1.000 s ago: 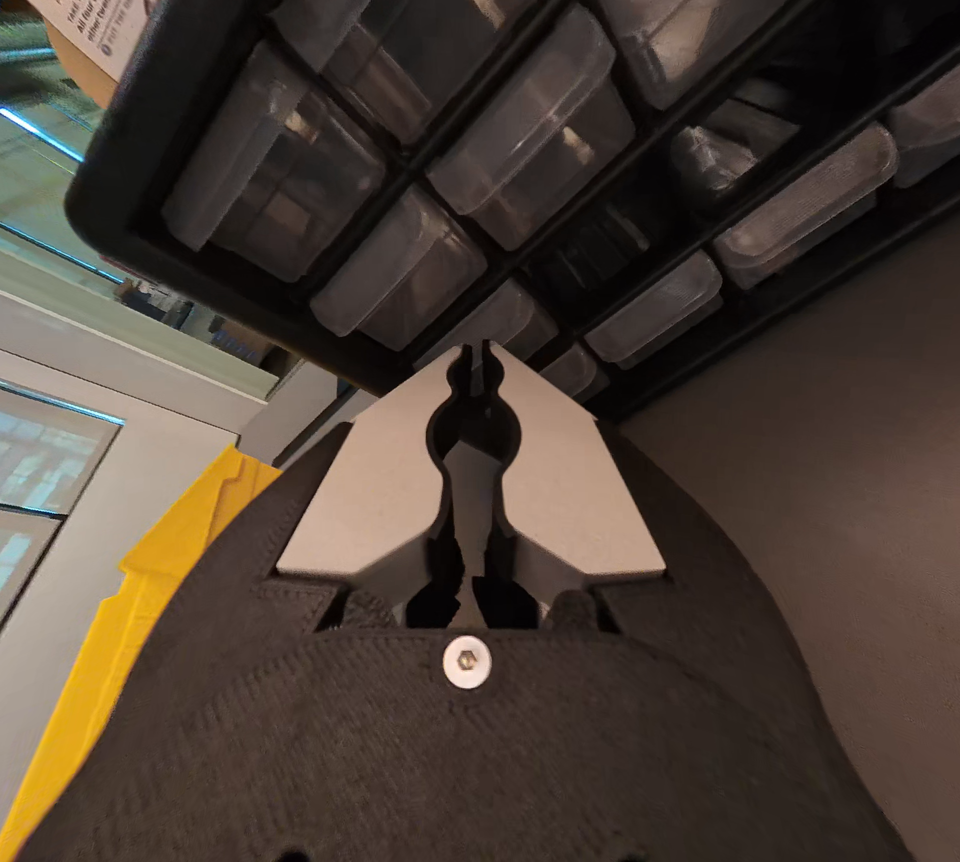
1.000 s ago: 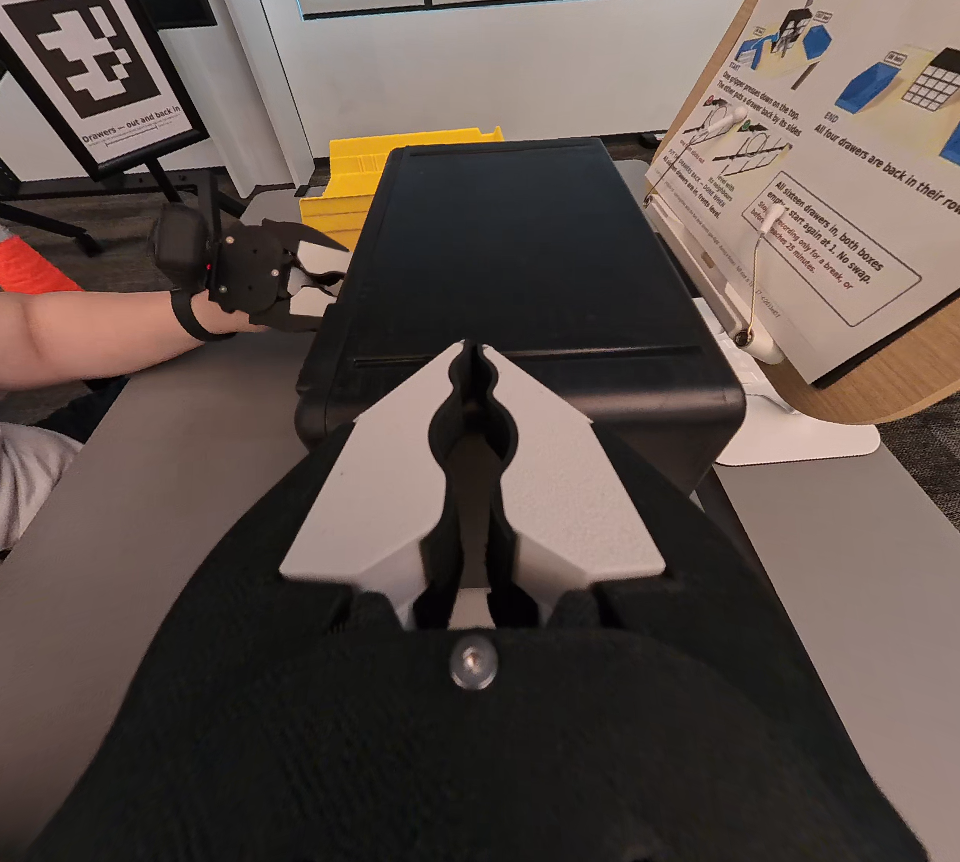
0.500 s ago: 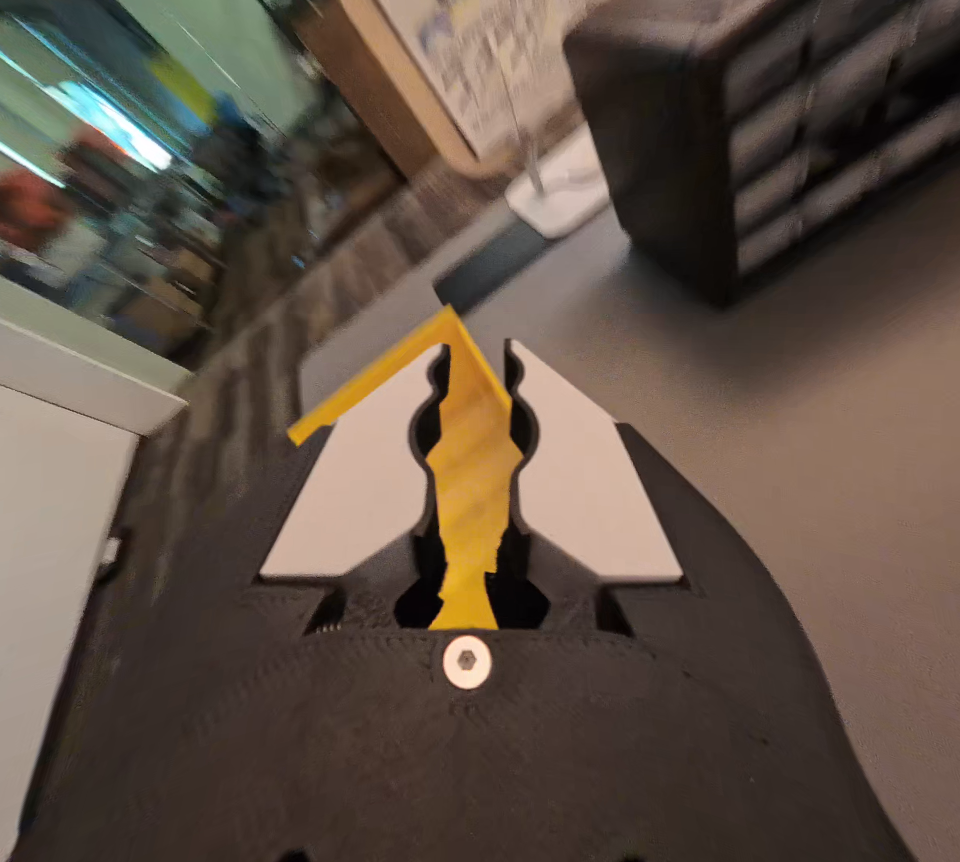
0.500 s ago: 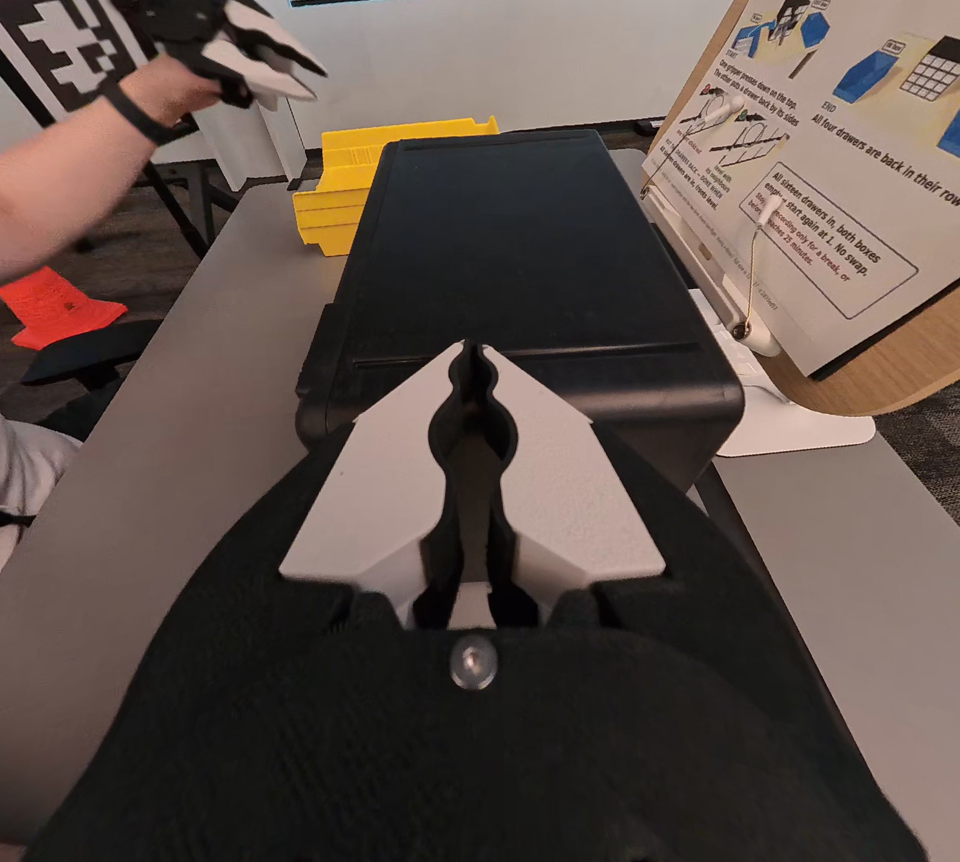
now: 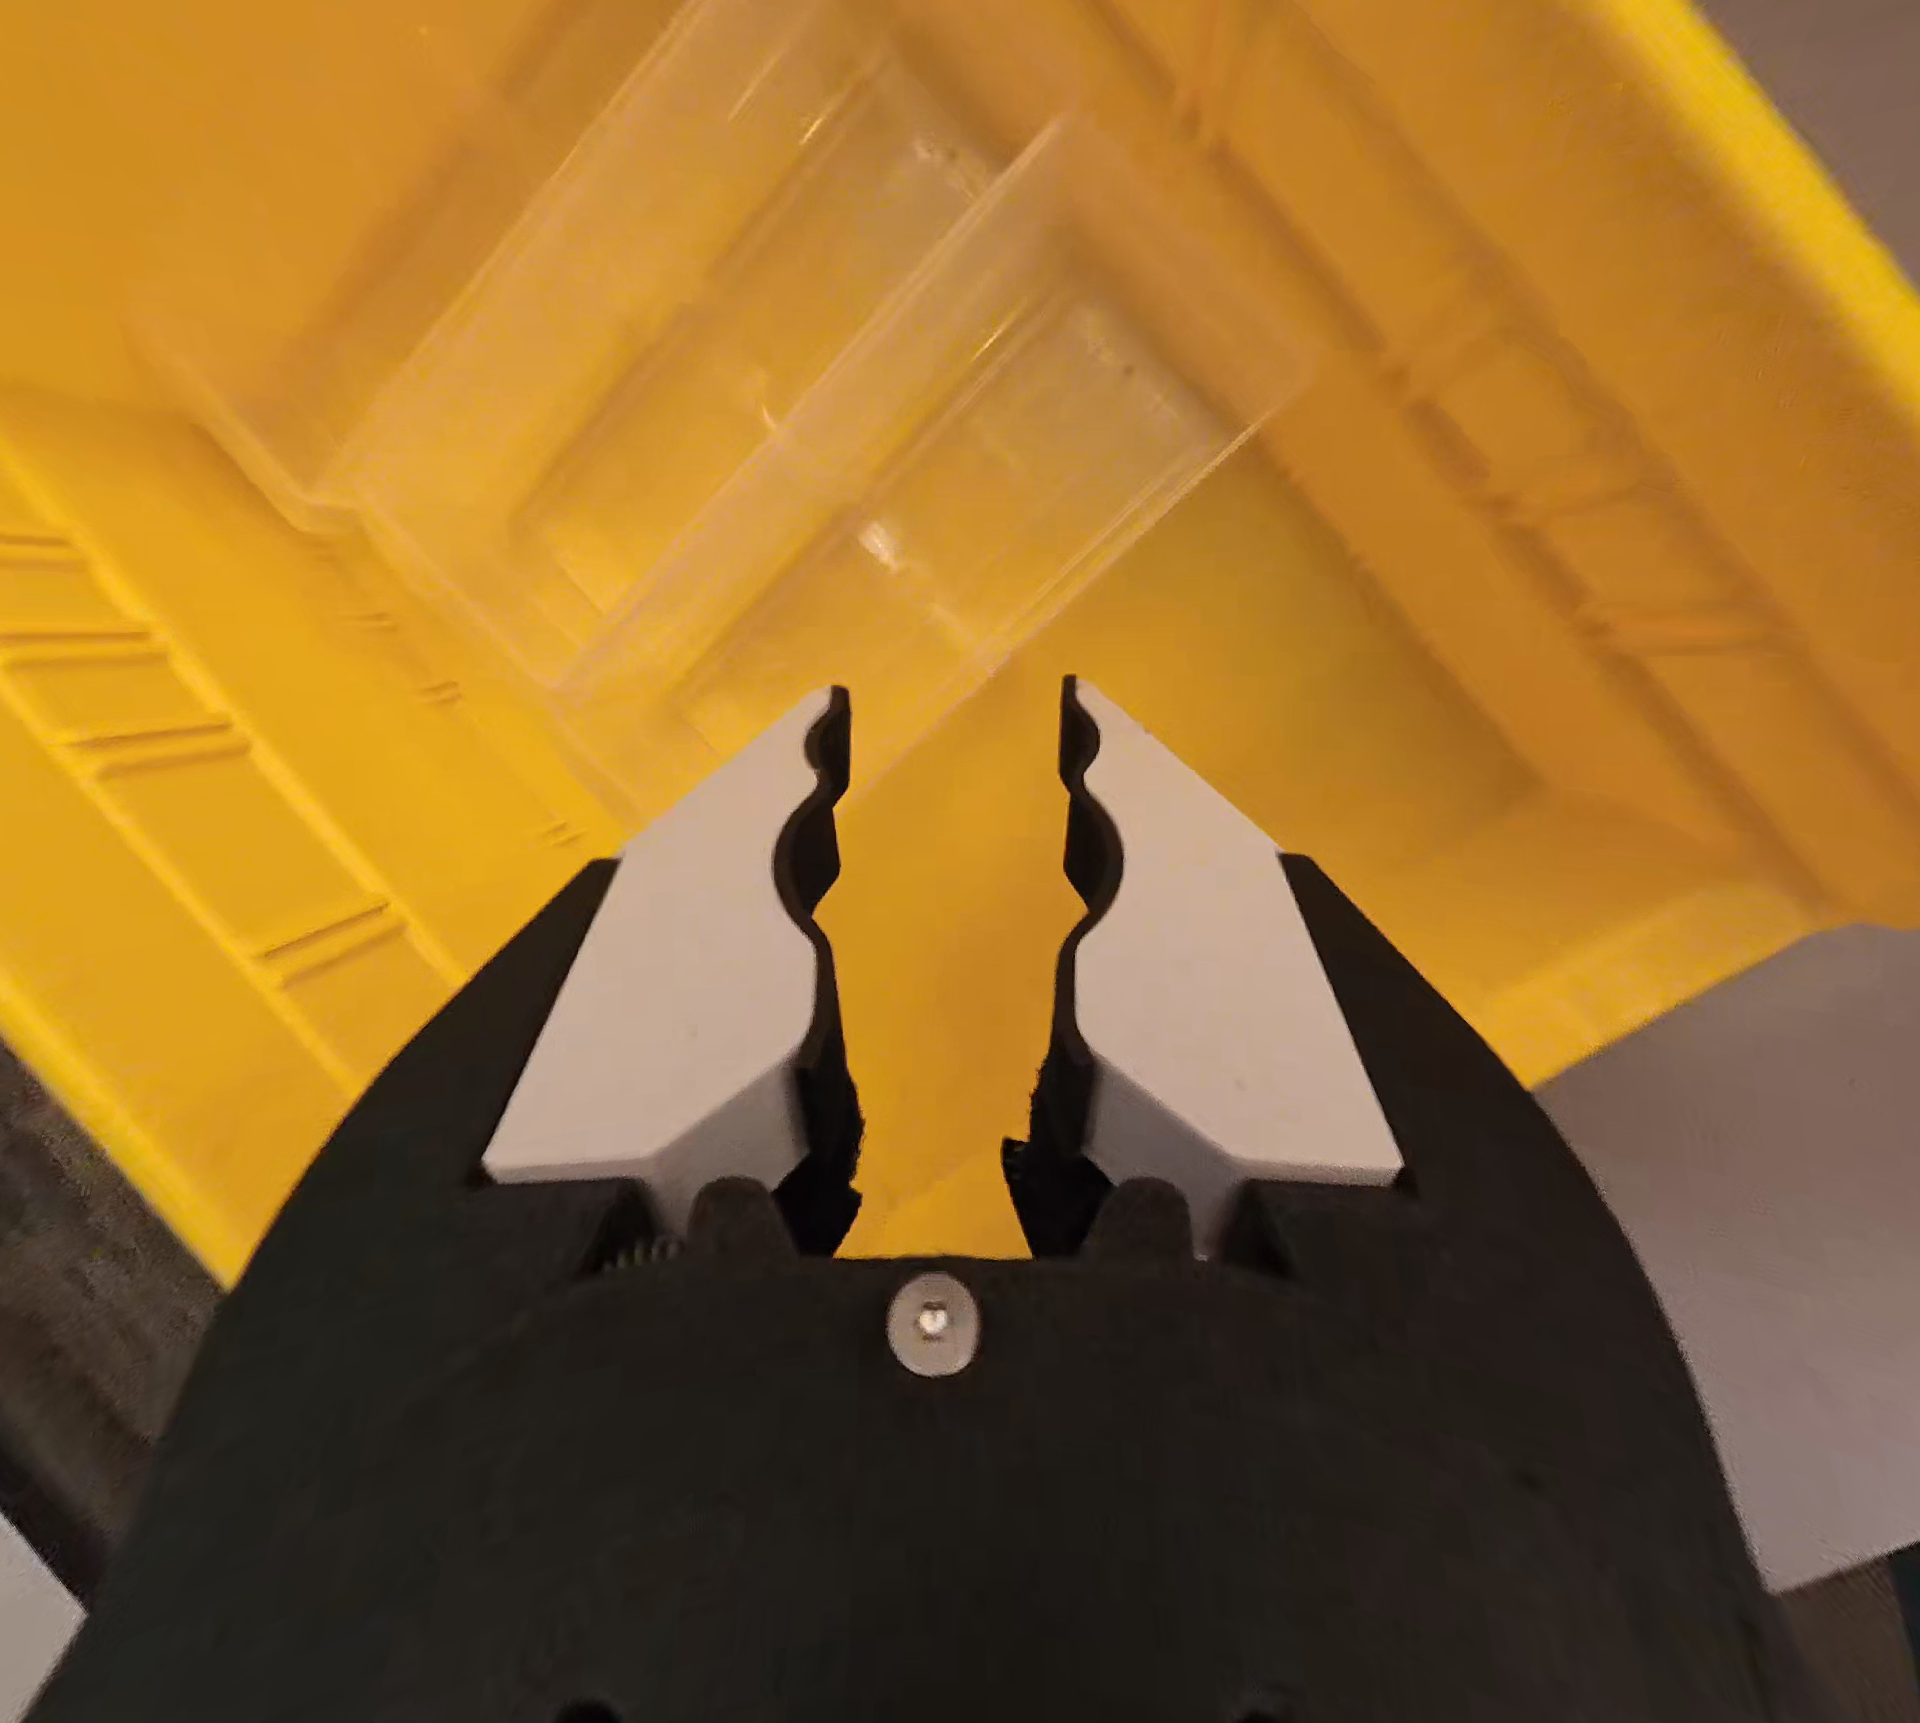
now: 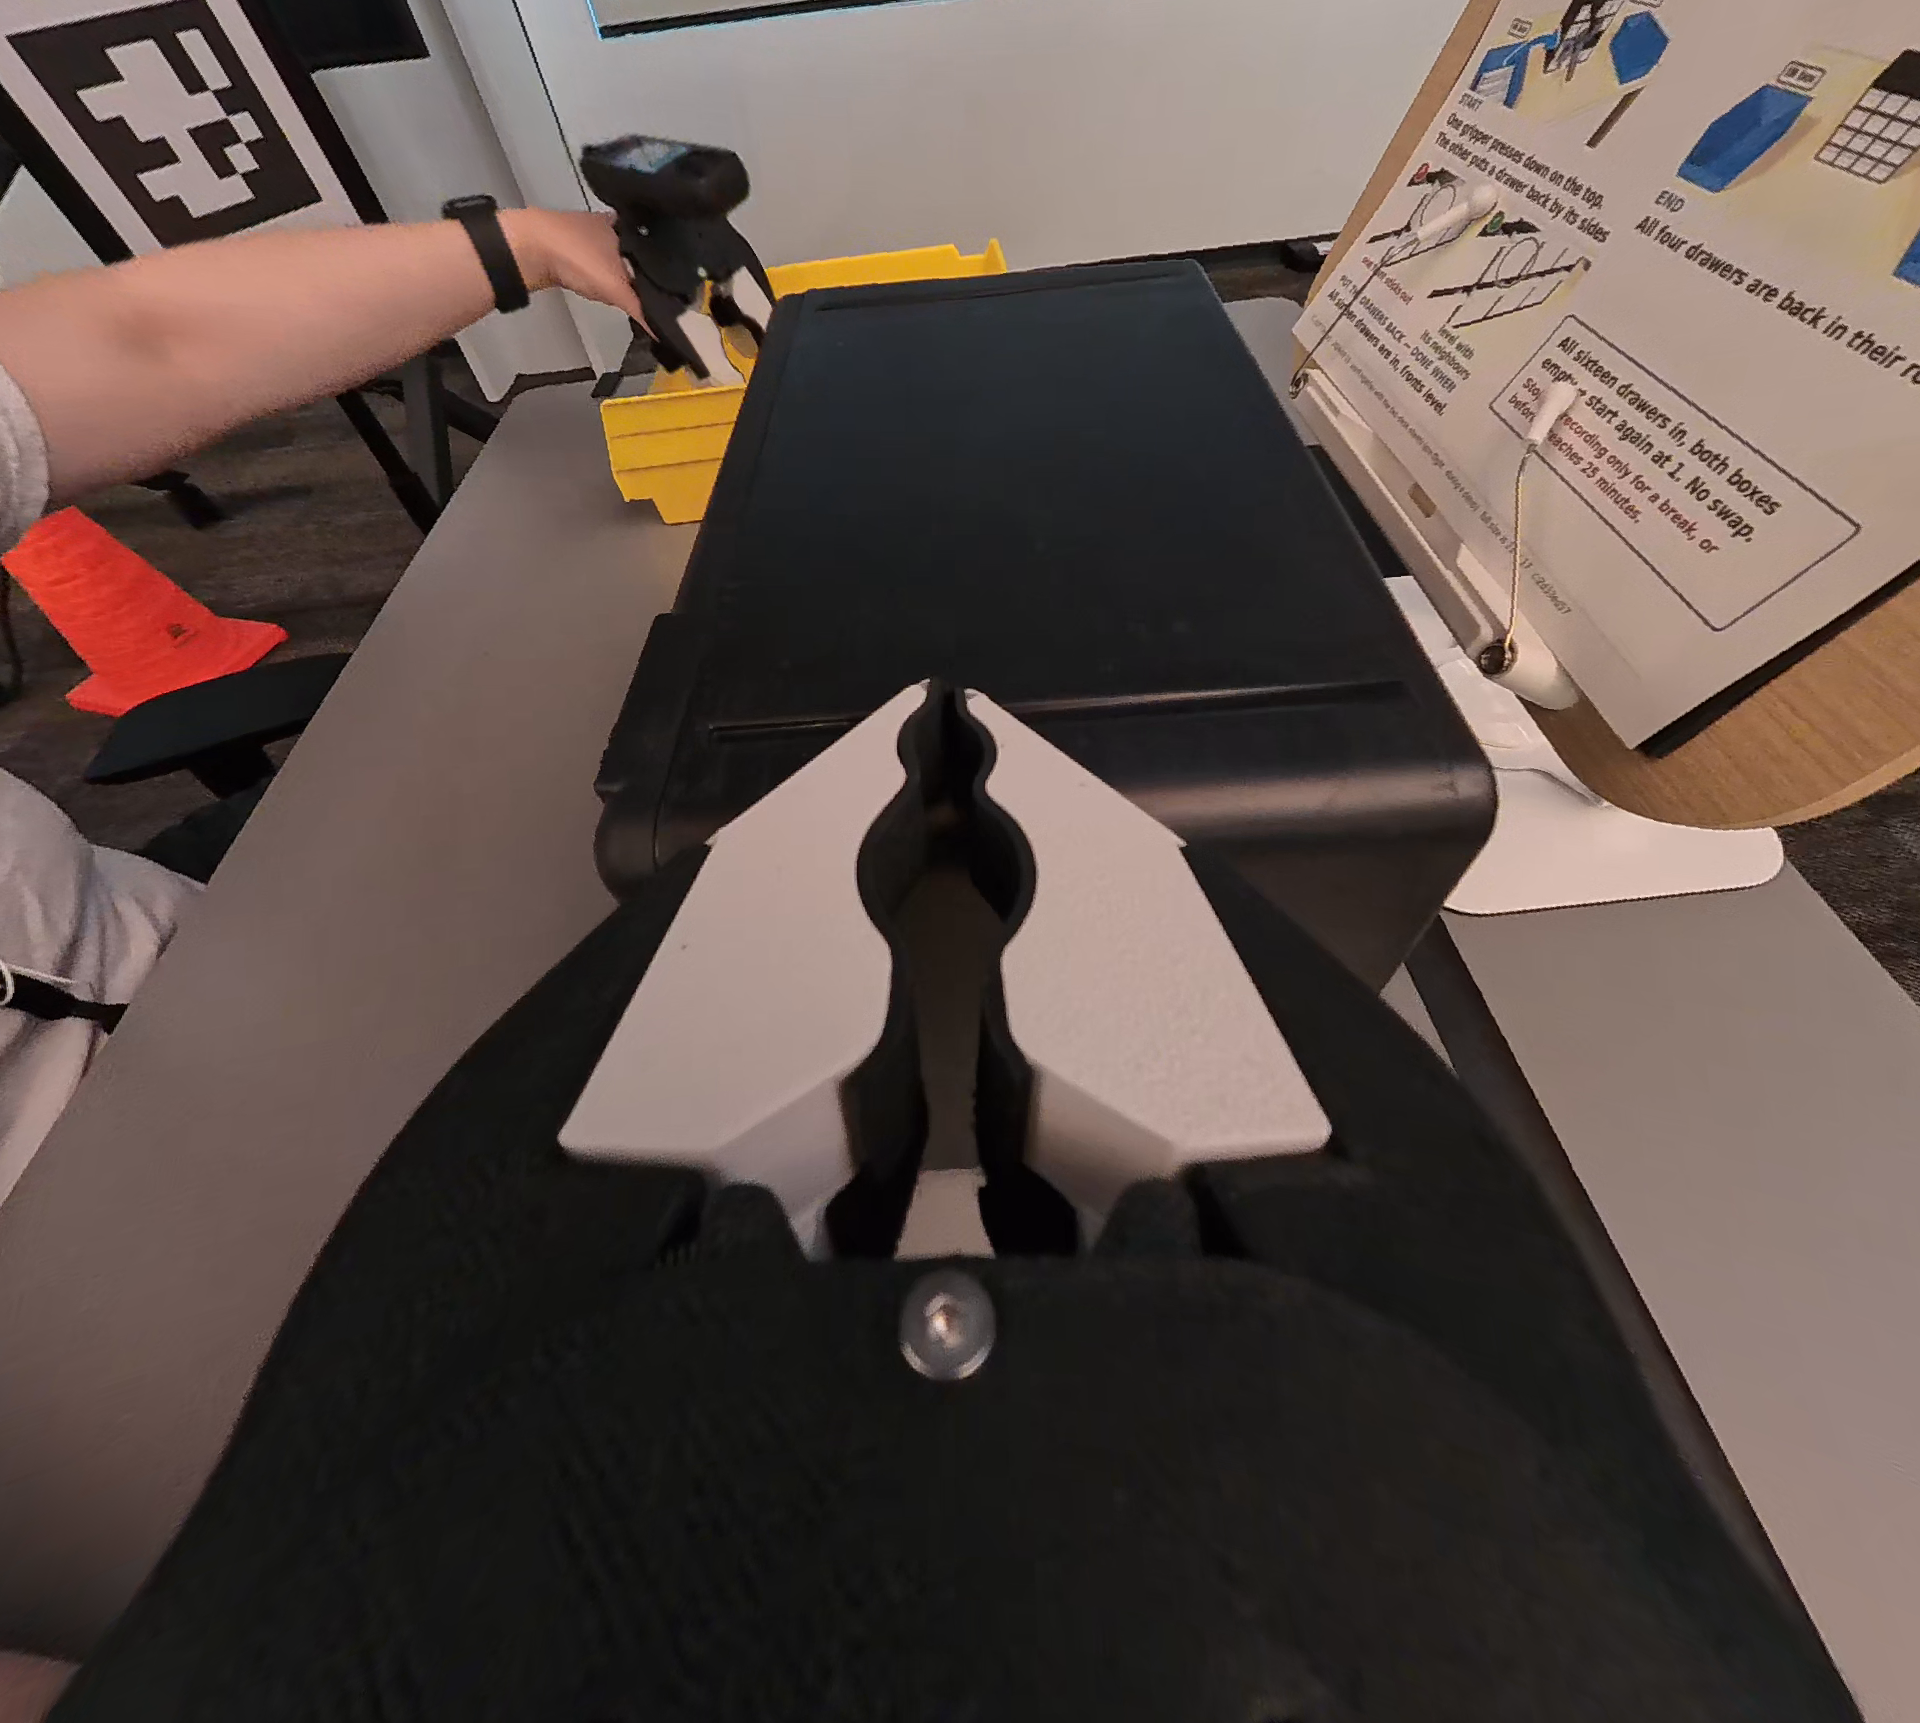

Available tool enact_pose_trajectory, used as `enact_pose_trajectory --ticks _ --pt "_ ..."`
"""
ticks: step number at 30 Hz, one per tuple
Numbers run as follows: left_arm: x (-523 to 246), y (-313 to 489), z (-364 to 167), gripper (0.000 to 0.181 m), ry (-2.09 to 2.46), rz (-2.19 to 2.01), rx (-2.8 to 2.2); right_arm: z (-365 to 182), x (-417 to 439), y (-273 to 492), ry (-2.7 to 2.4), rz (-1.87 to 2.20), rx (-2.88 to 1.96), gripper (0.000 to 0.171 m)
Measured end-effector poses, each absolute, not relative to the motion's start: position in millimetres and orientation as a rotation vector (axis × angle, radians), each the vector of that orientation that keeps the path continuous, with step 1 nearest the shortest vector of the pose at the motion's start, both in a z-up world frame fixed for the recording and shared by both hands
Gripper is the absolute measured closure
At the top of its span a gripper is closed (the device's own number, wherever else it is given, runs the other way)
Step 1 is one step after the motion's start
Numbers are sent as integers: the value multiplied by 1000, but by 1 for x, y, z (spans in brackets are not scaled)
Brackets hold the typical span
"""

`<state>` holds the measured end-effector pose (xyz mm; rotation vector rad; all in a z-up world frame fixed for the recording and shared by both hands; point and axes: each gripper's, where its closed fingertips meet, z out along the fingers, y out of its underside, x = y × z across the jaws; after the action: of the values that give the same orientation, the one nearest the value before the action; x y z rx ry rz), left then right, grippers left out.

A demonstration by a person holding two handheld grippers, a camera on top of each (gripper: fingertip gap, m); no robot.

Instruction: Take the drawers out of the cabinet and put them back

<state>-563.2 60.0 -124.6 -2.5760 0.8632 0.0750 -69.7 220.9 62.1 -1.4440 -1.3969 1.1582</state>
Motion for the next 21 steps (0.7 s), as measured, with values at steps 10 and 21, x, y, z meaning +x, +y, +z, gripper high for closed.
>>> enact_pose_trajectory --ticks 10,21 --pt "-557 22 -112 181 911 27 -2652 62 -70 221 -1399 1161 -1437 171" --pt "-380 -17 1 181 590 -110 -2450 62 -70 221 -1400 1151 -1438 171"
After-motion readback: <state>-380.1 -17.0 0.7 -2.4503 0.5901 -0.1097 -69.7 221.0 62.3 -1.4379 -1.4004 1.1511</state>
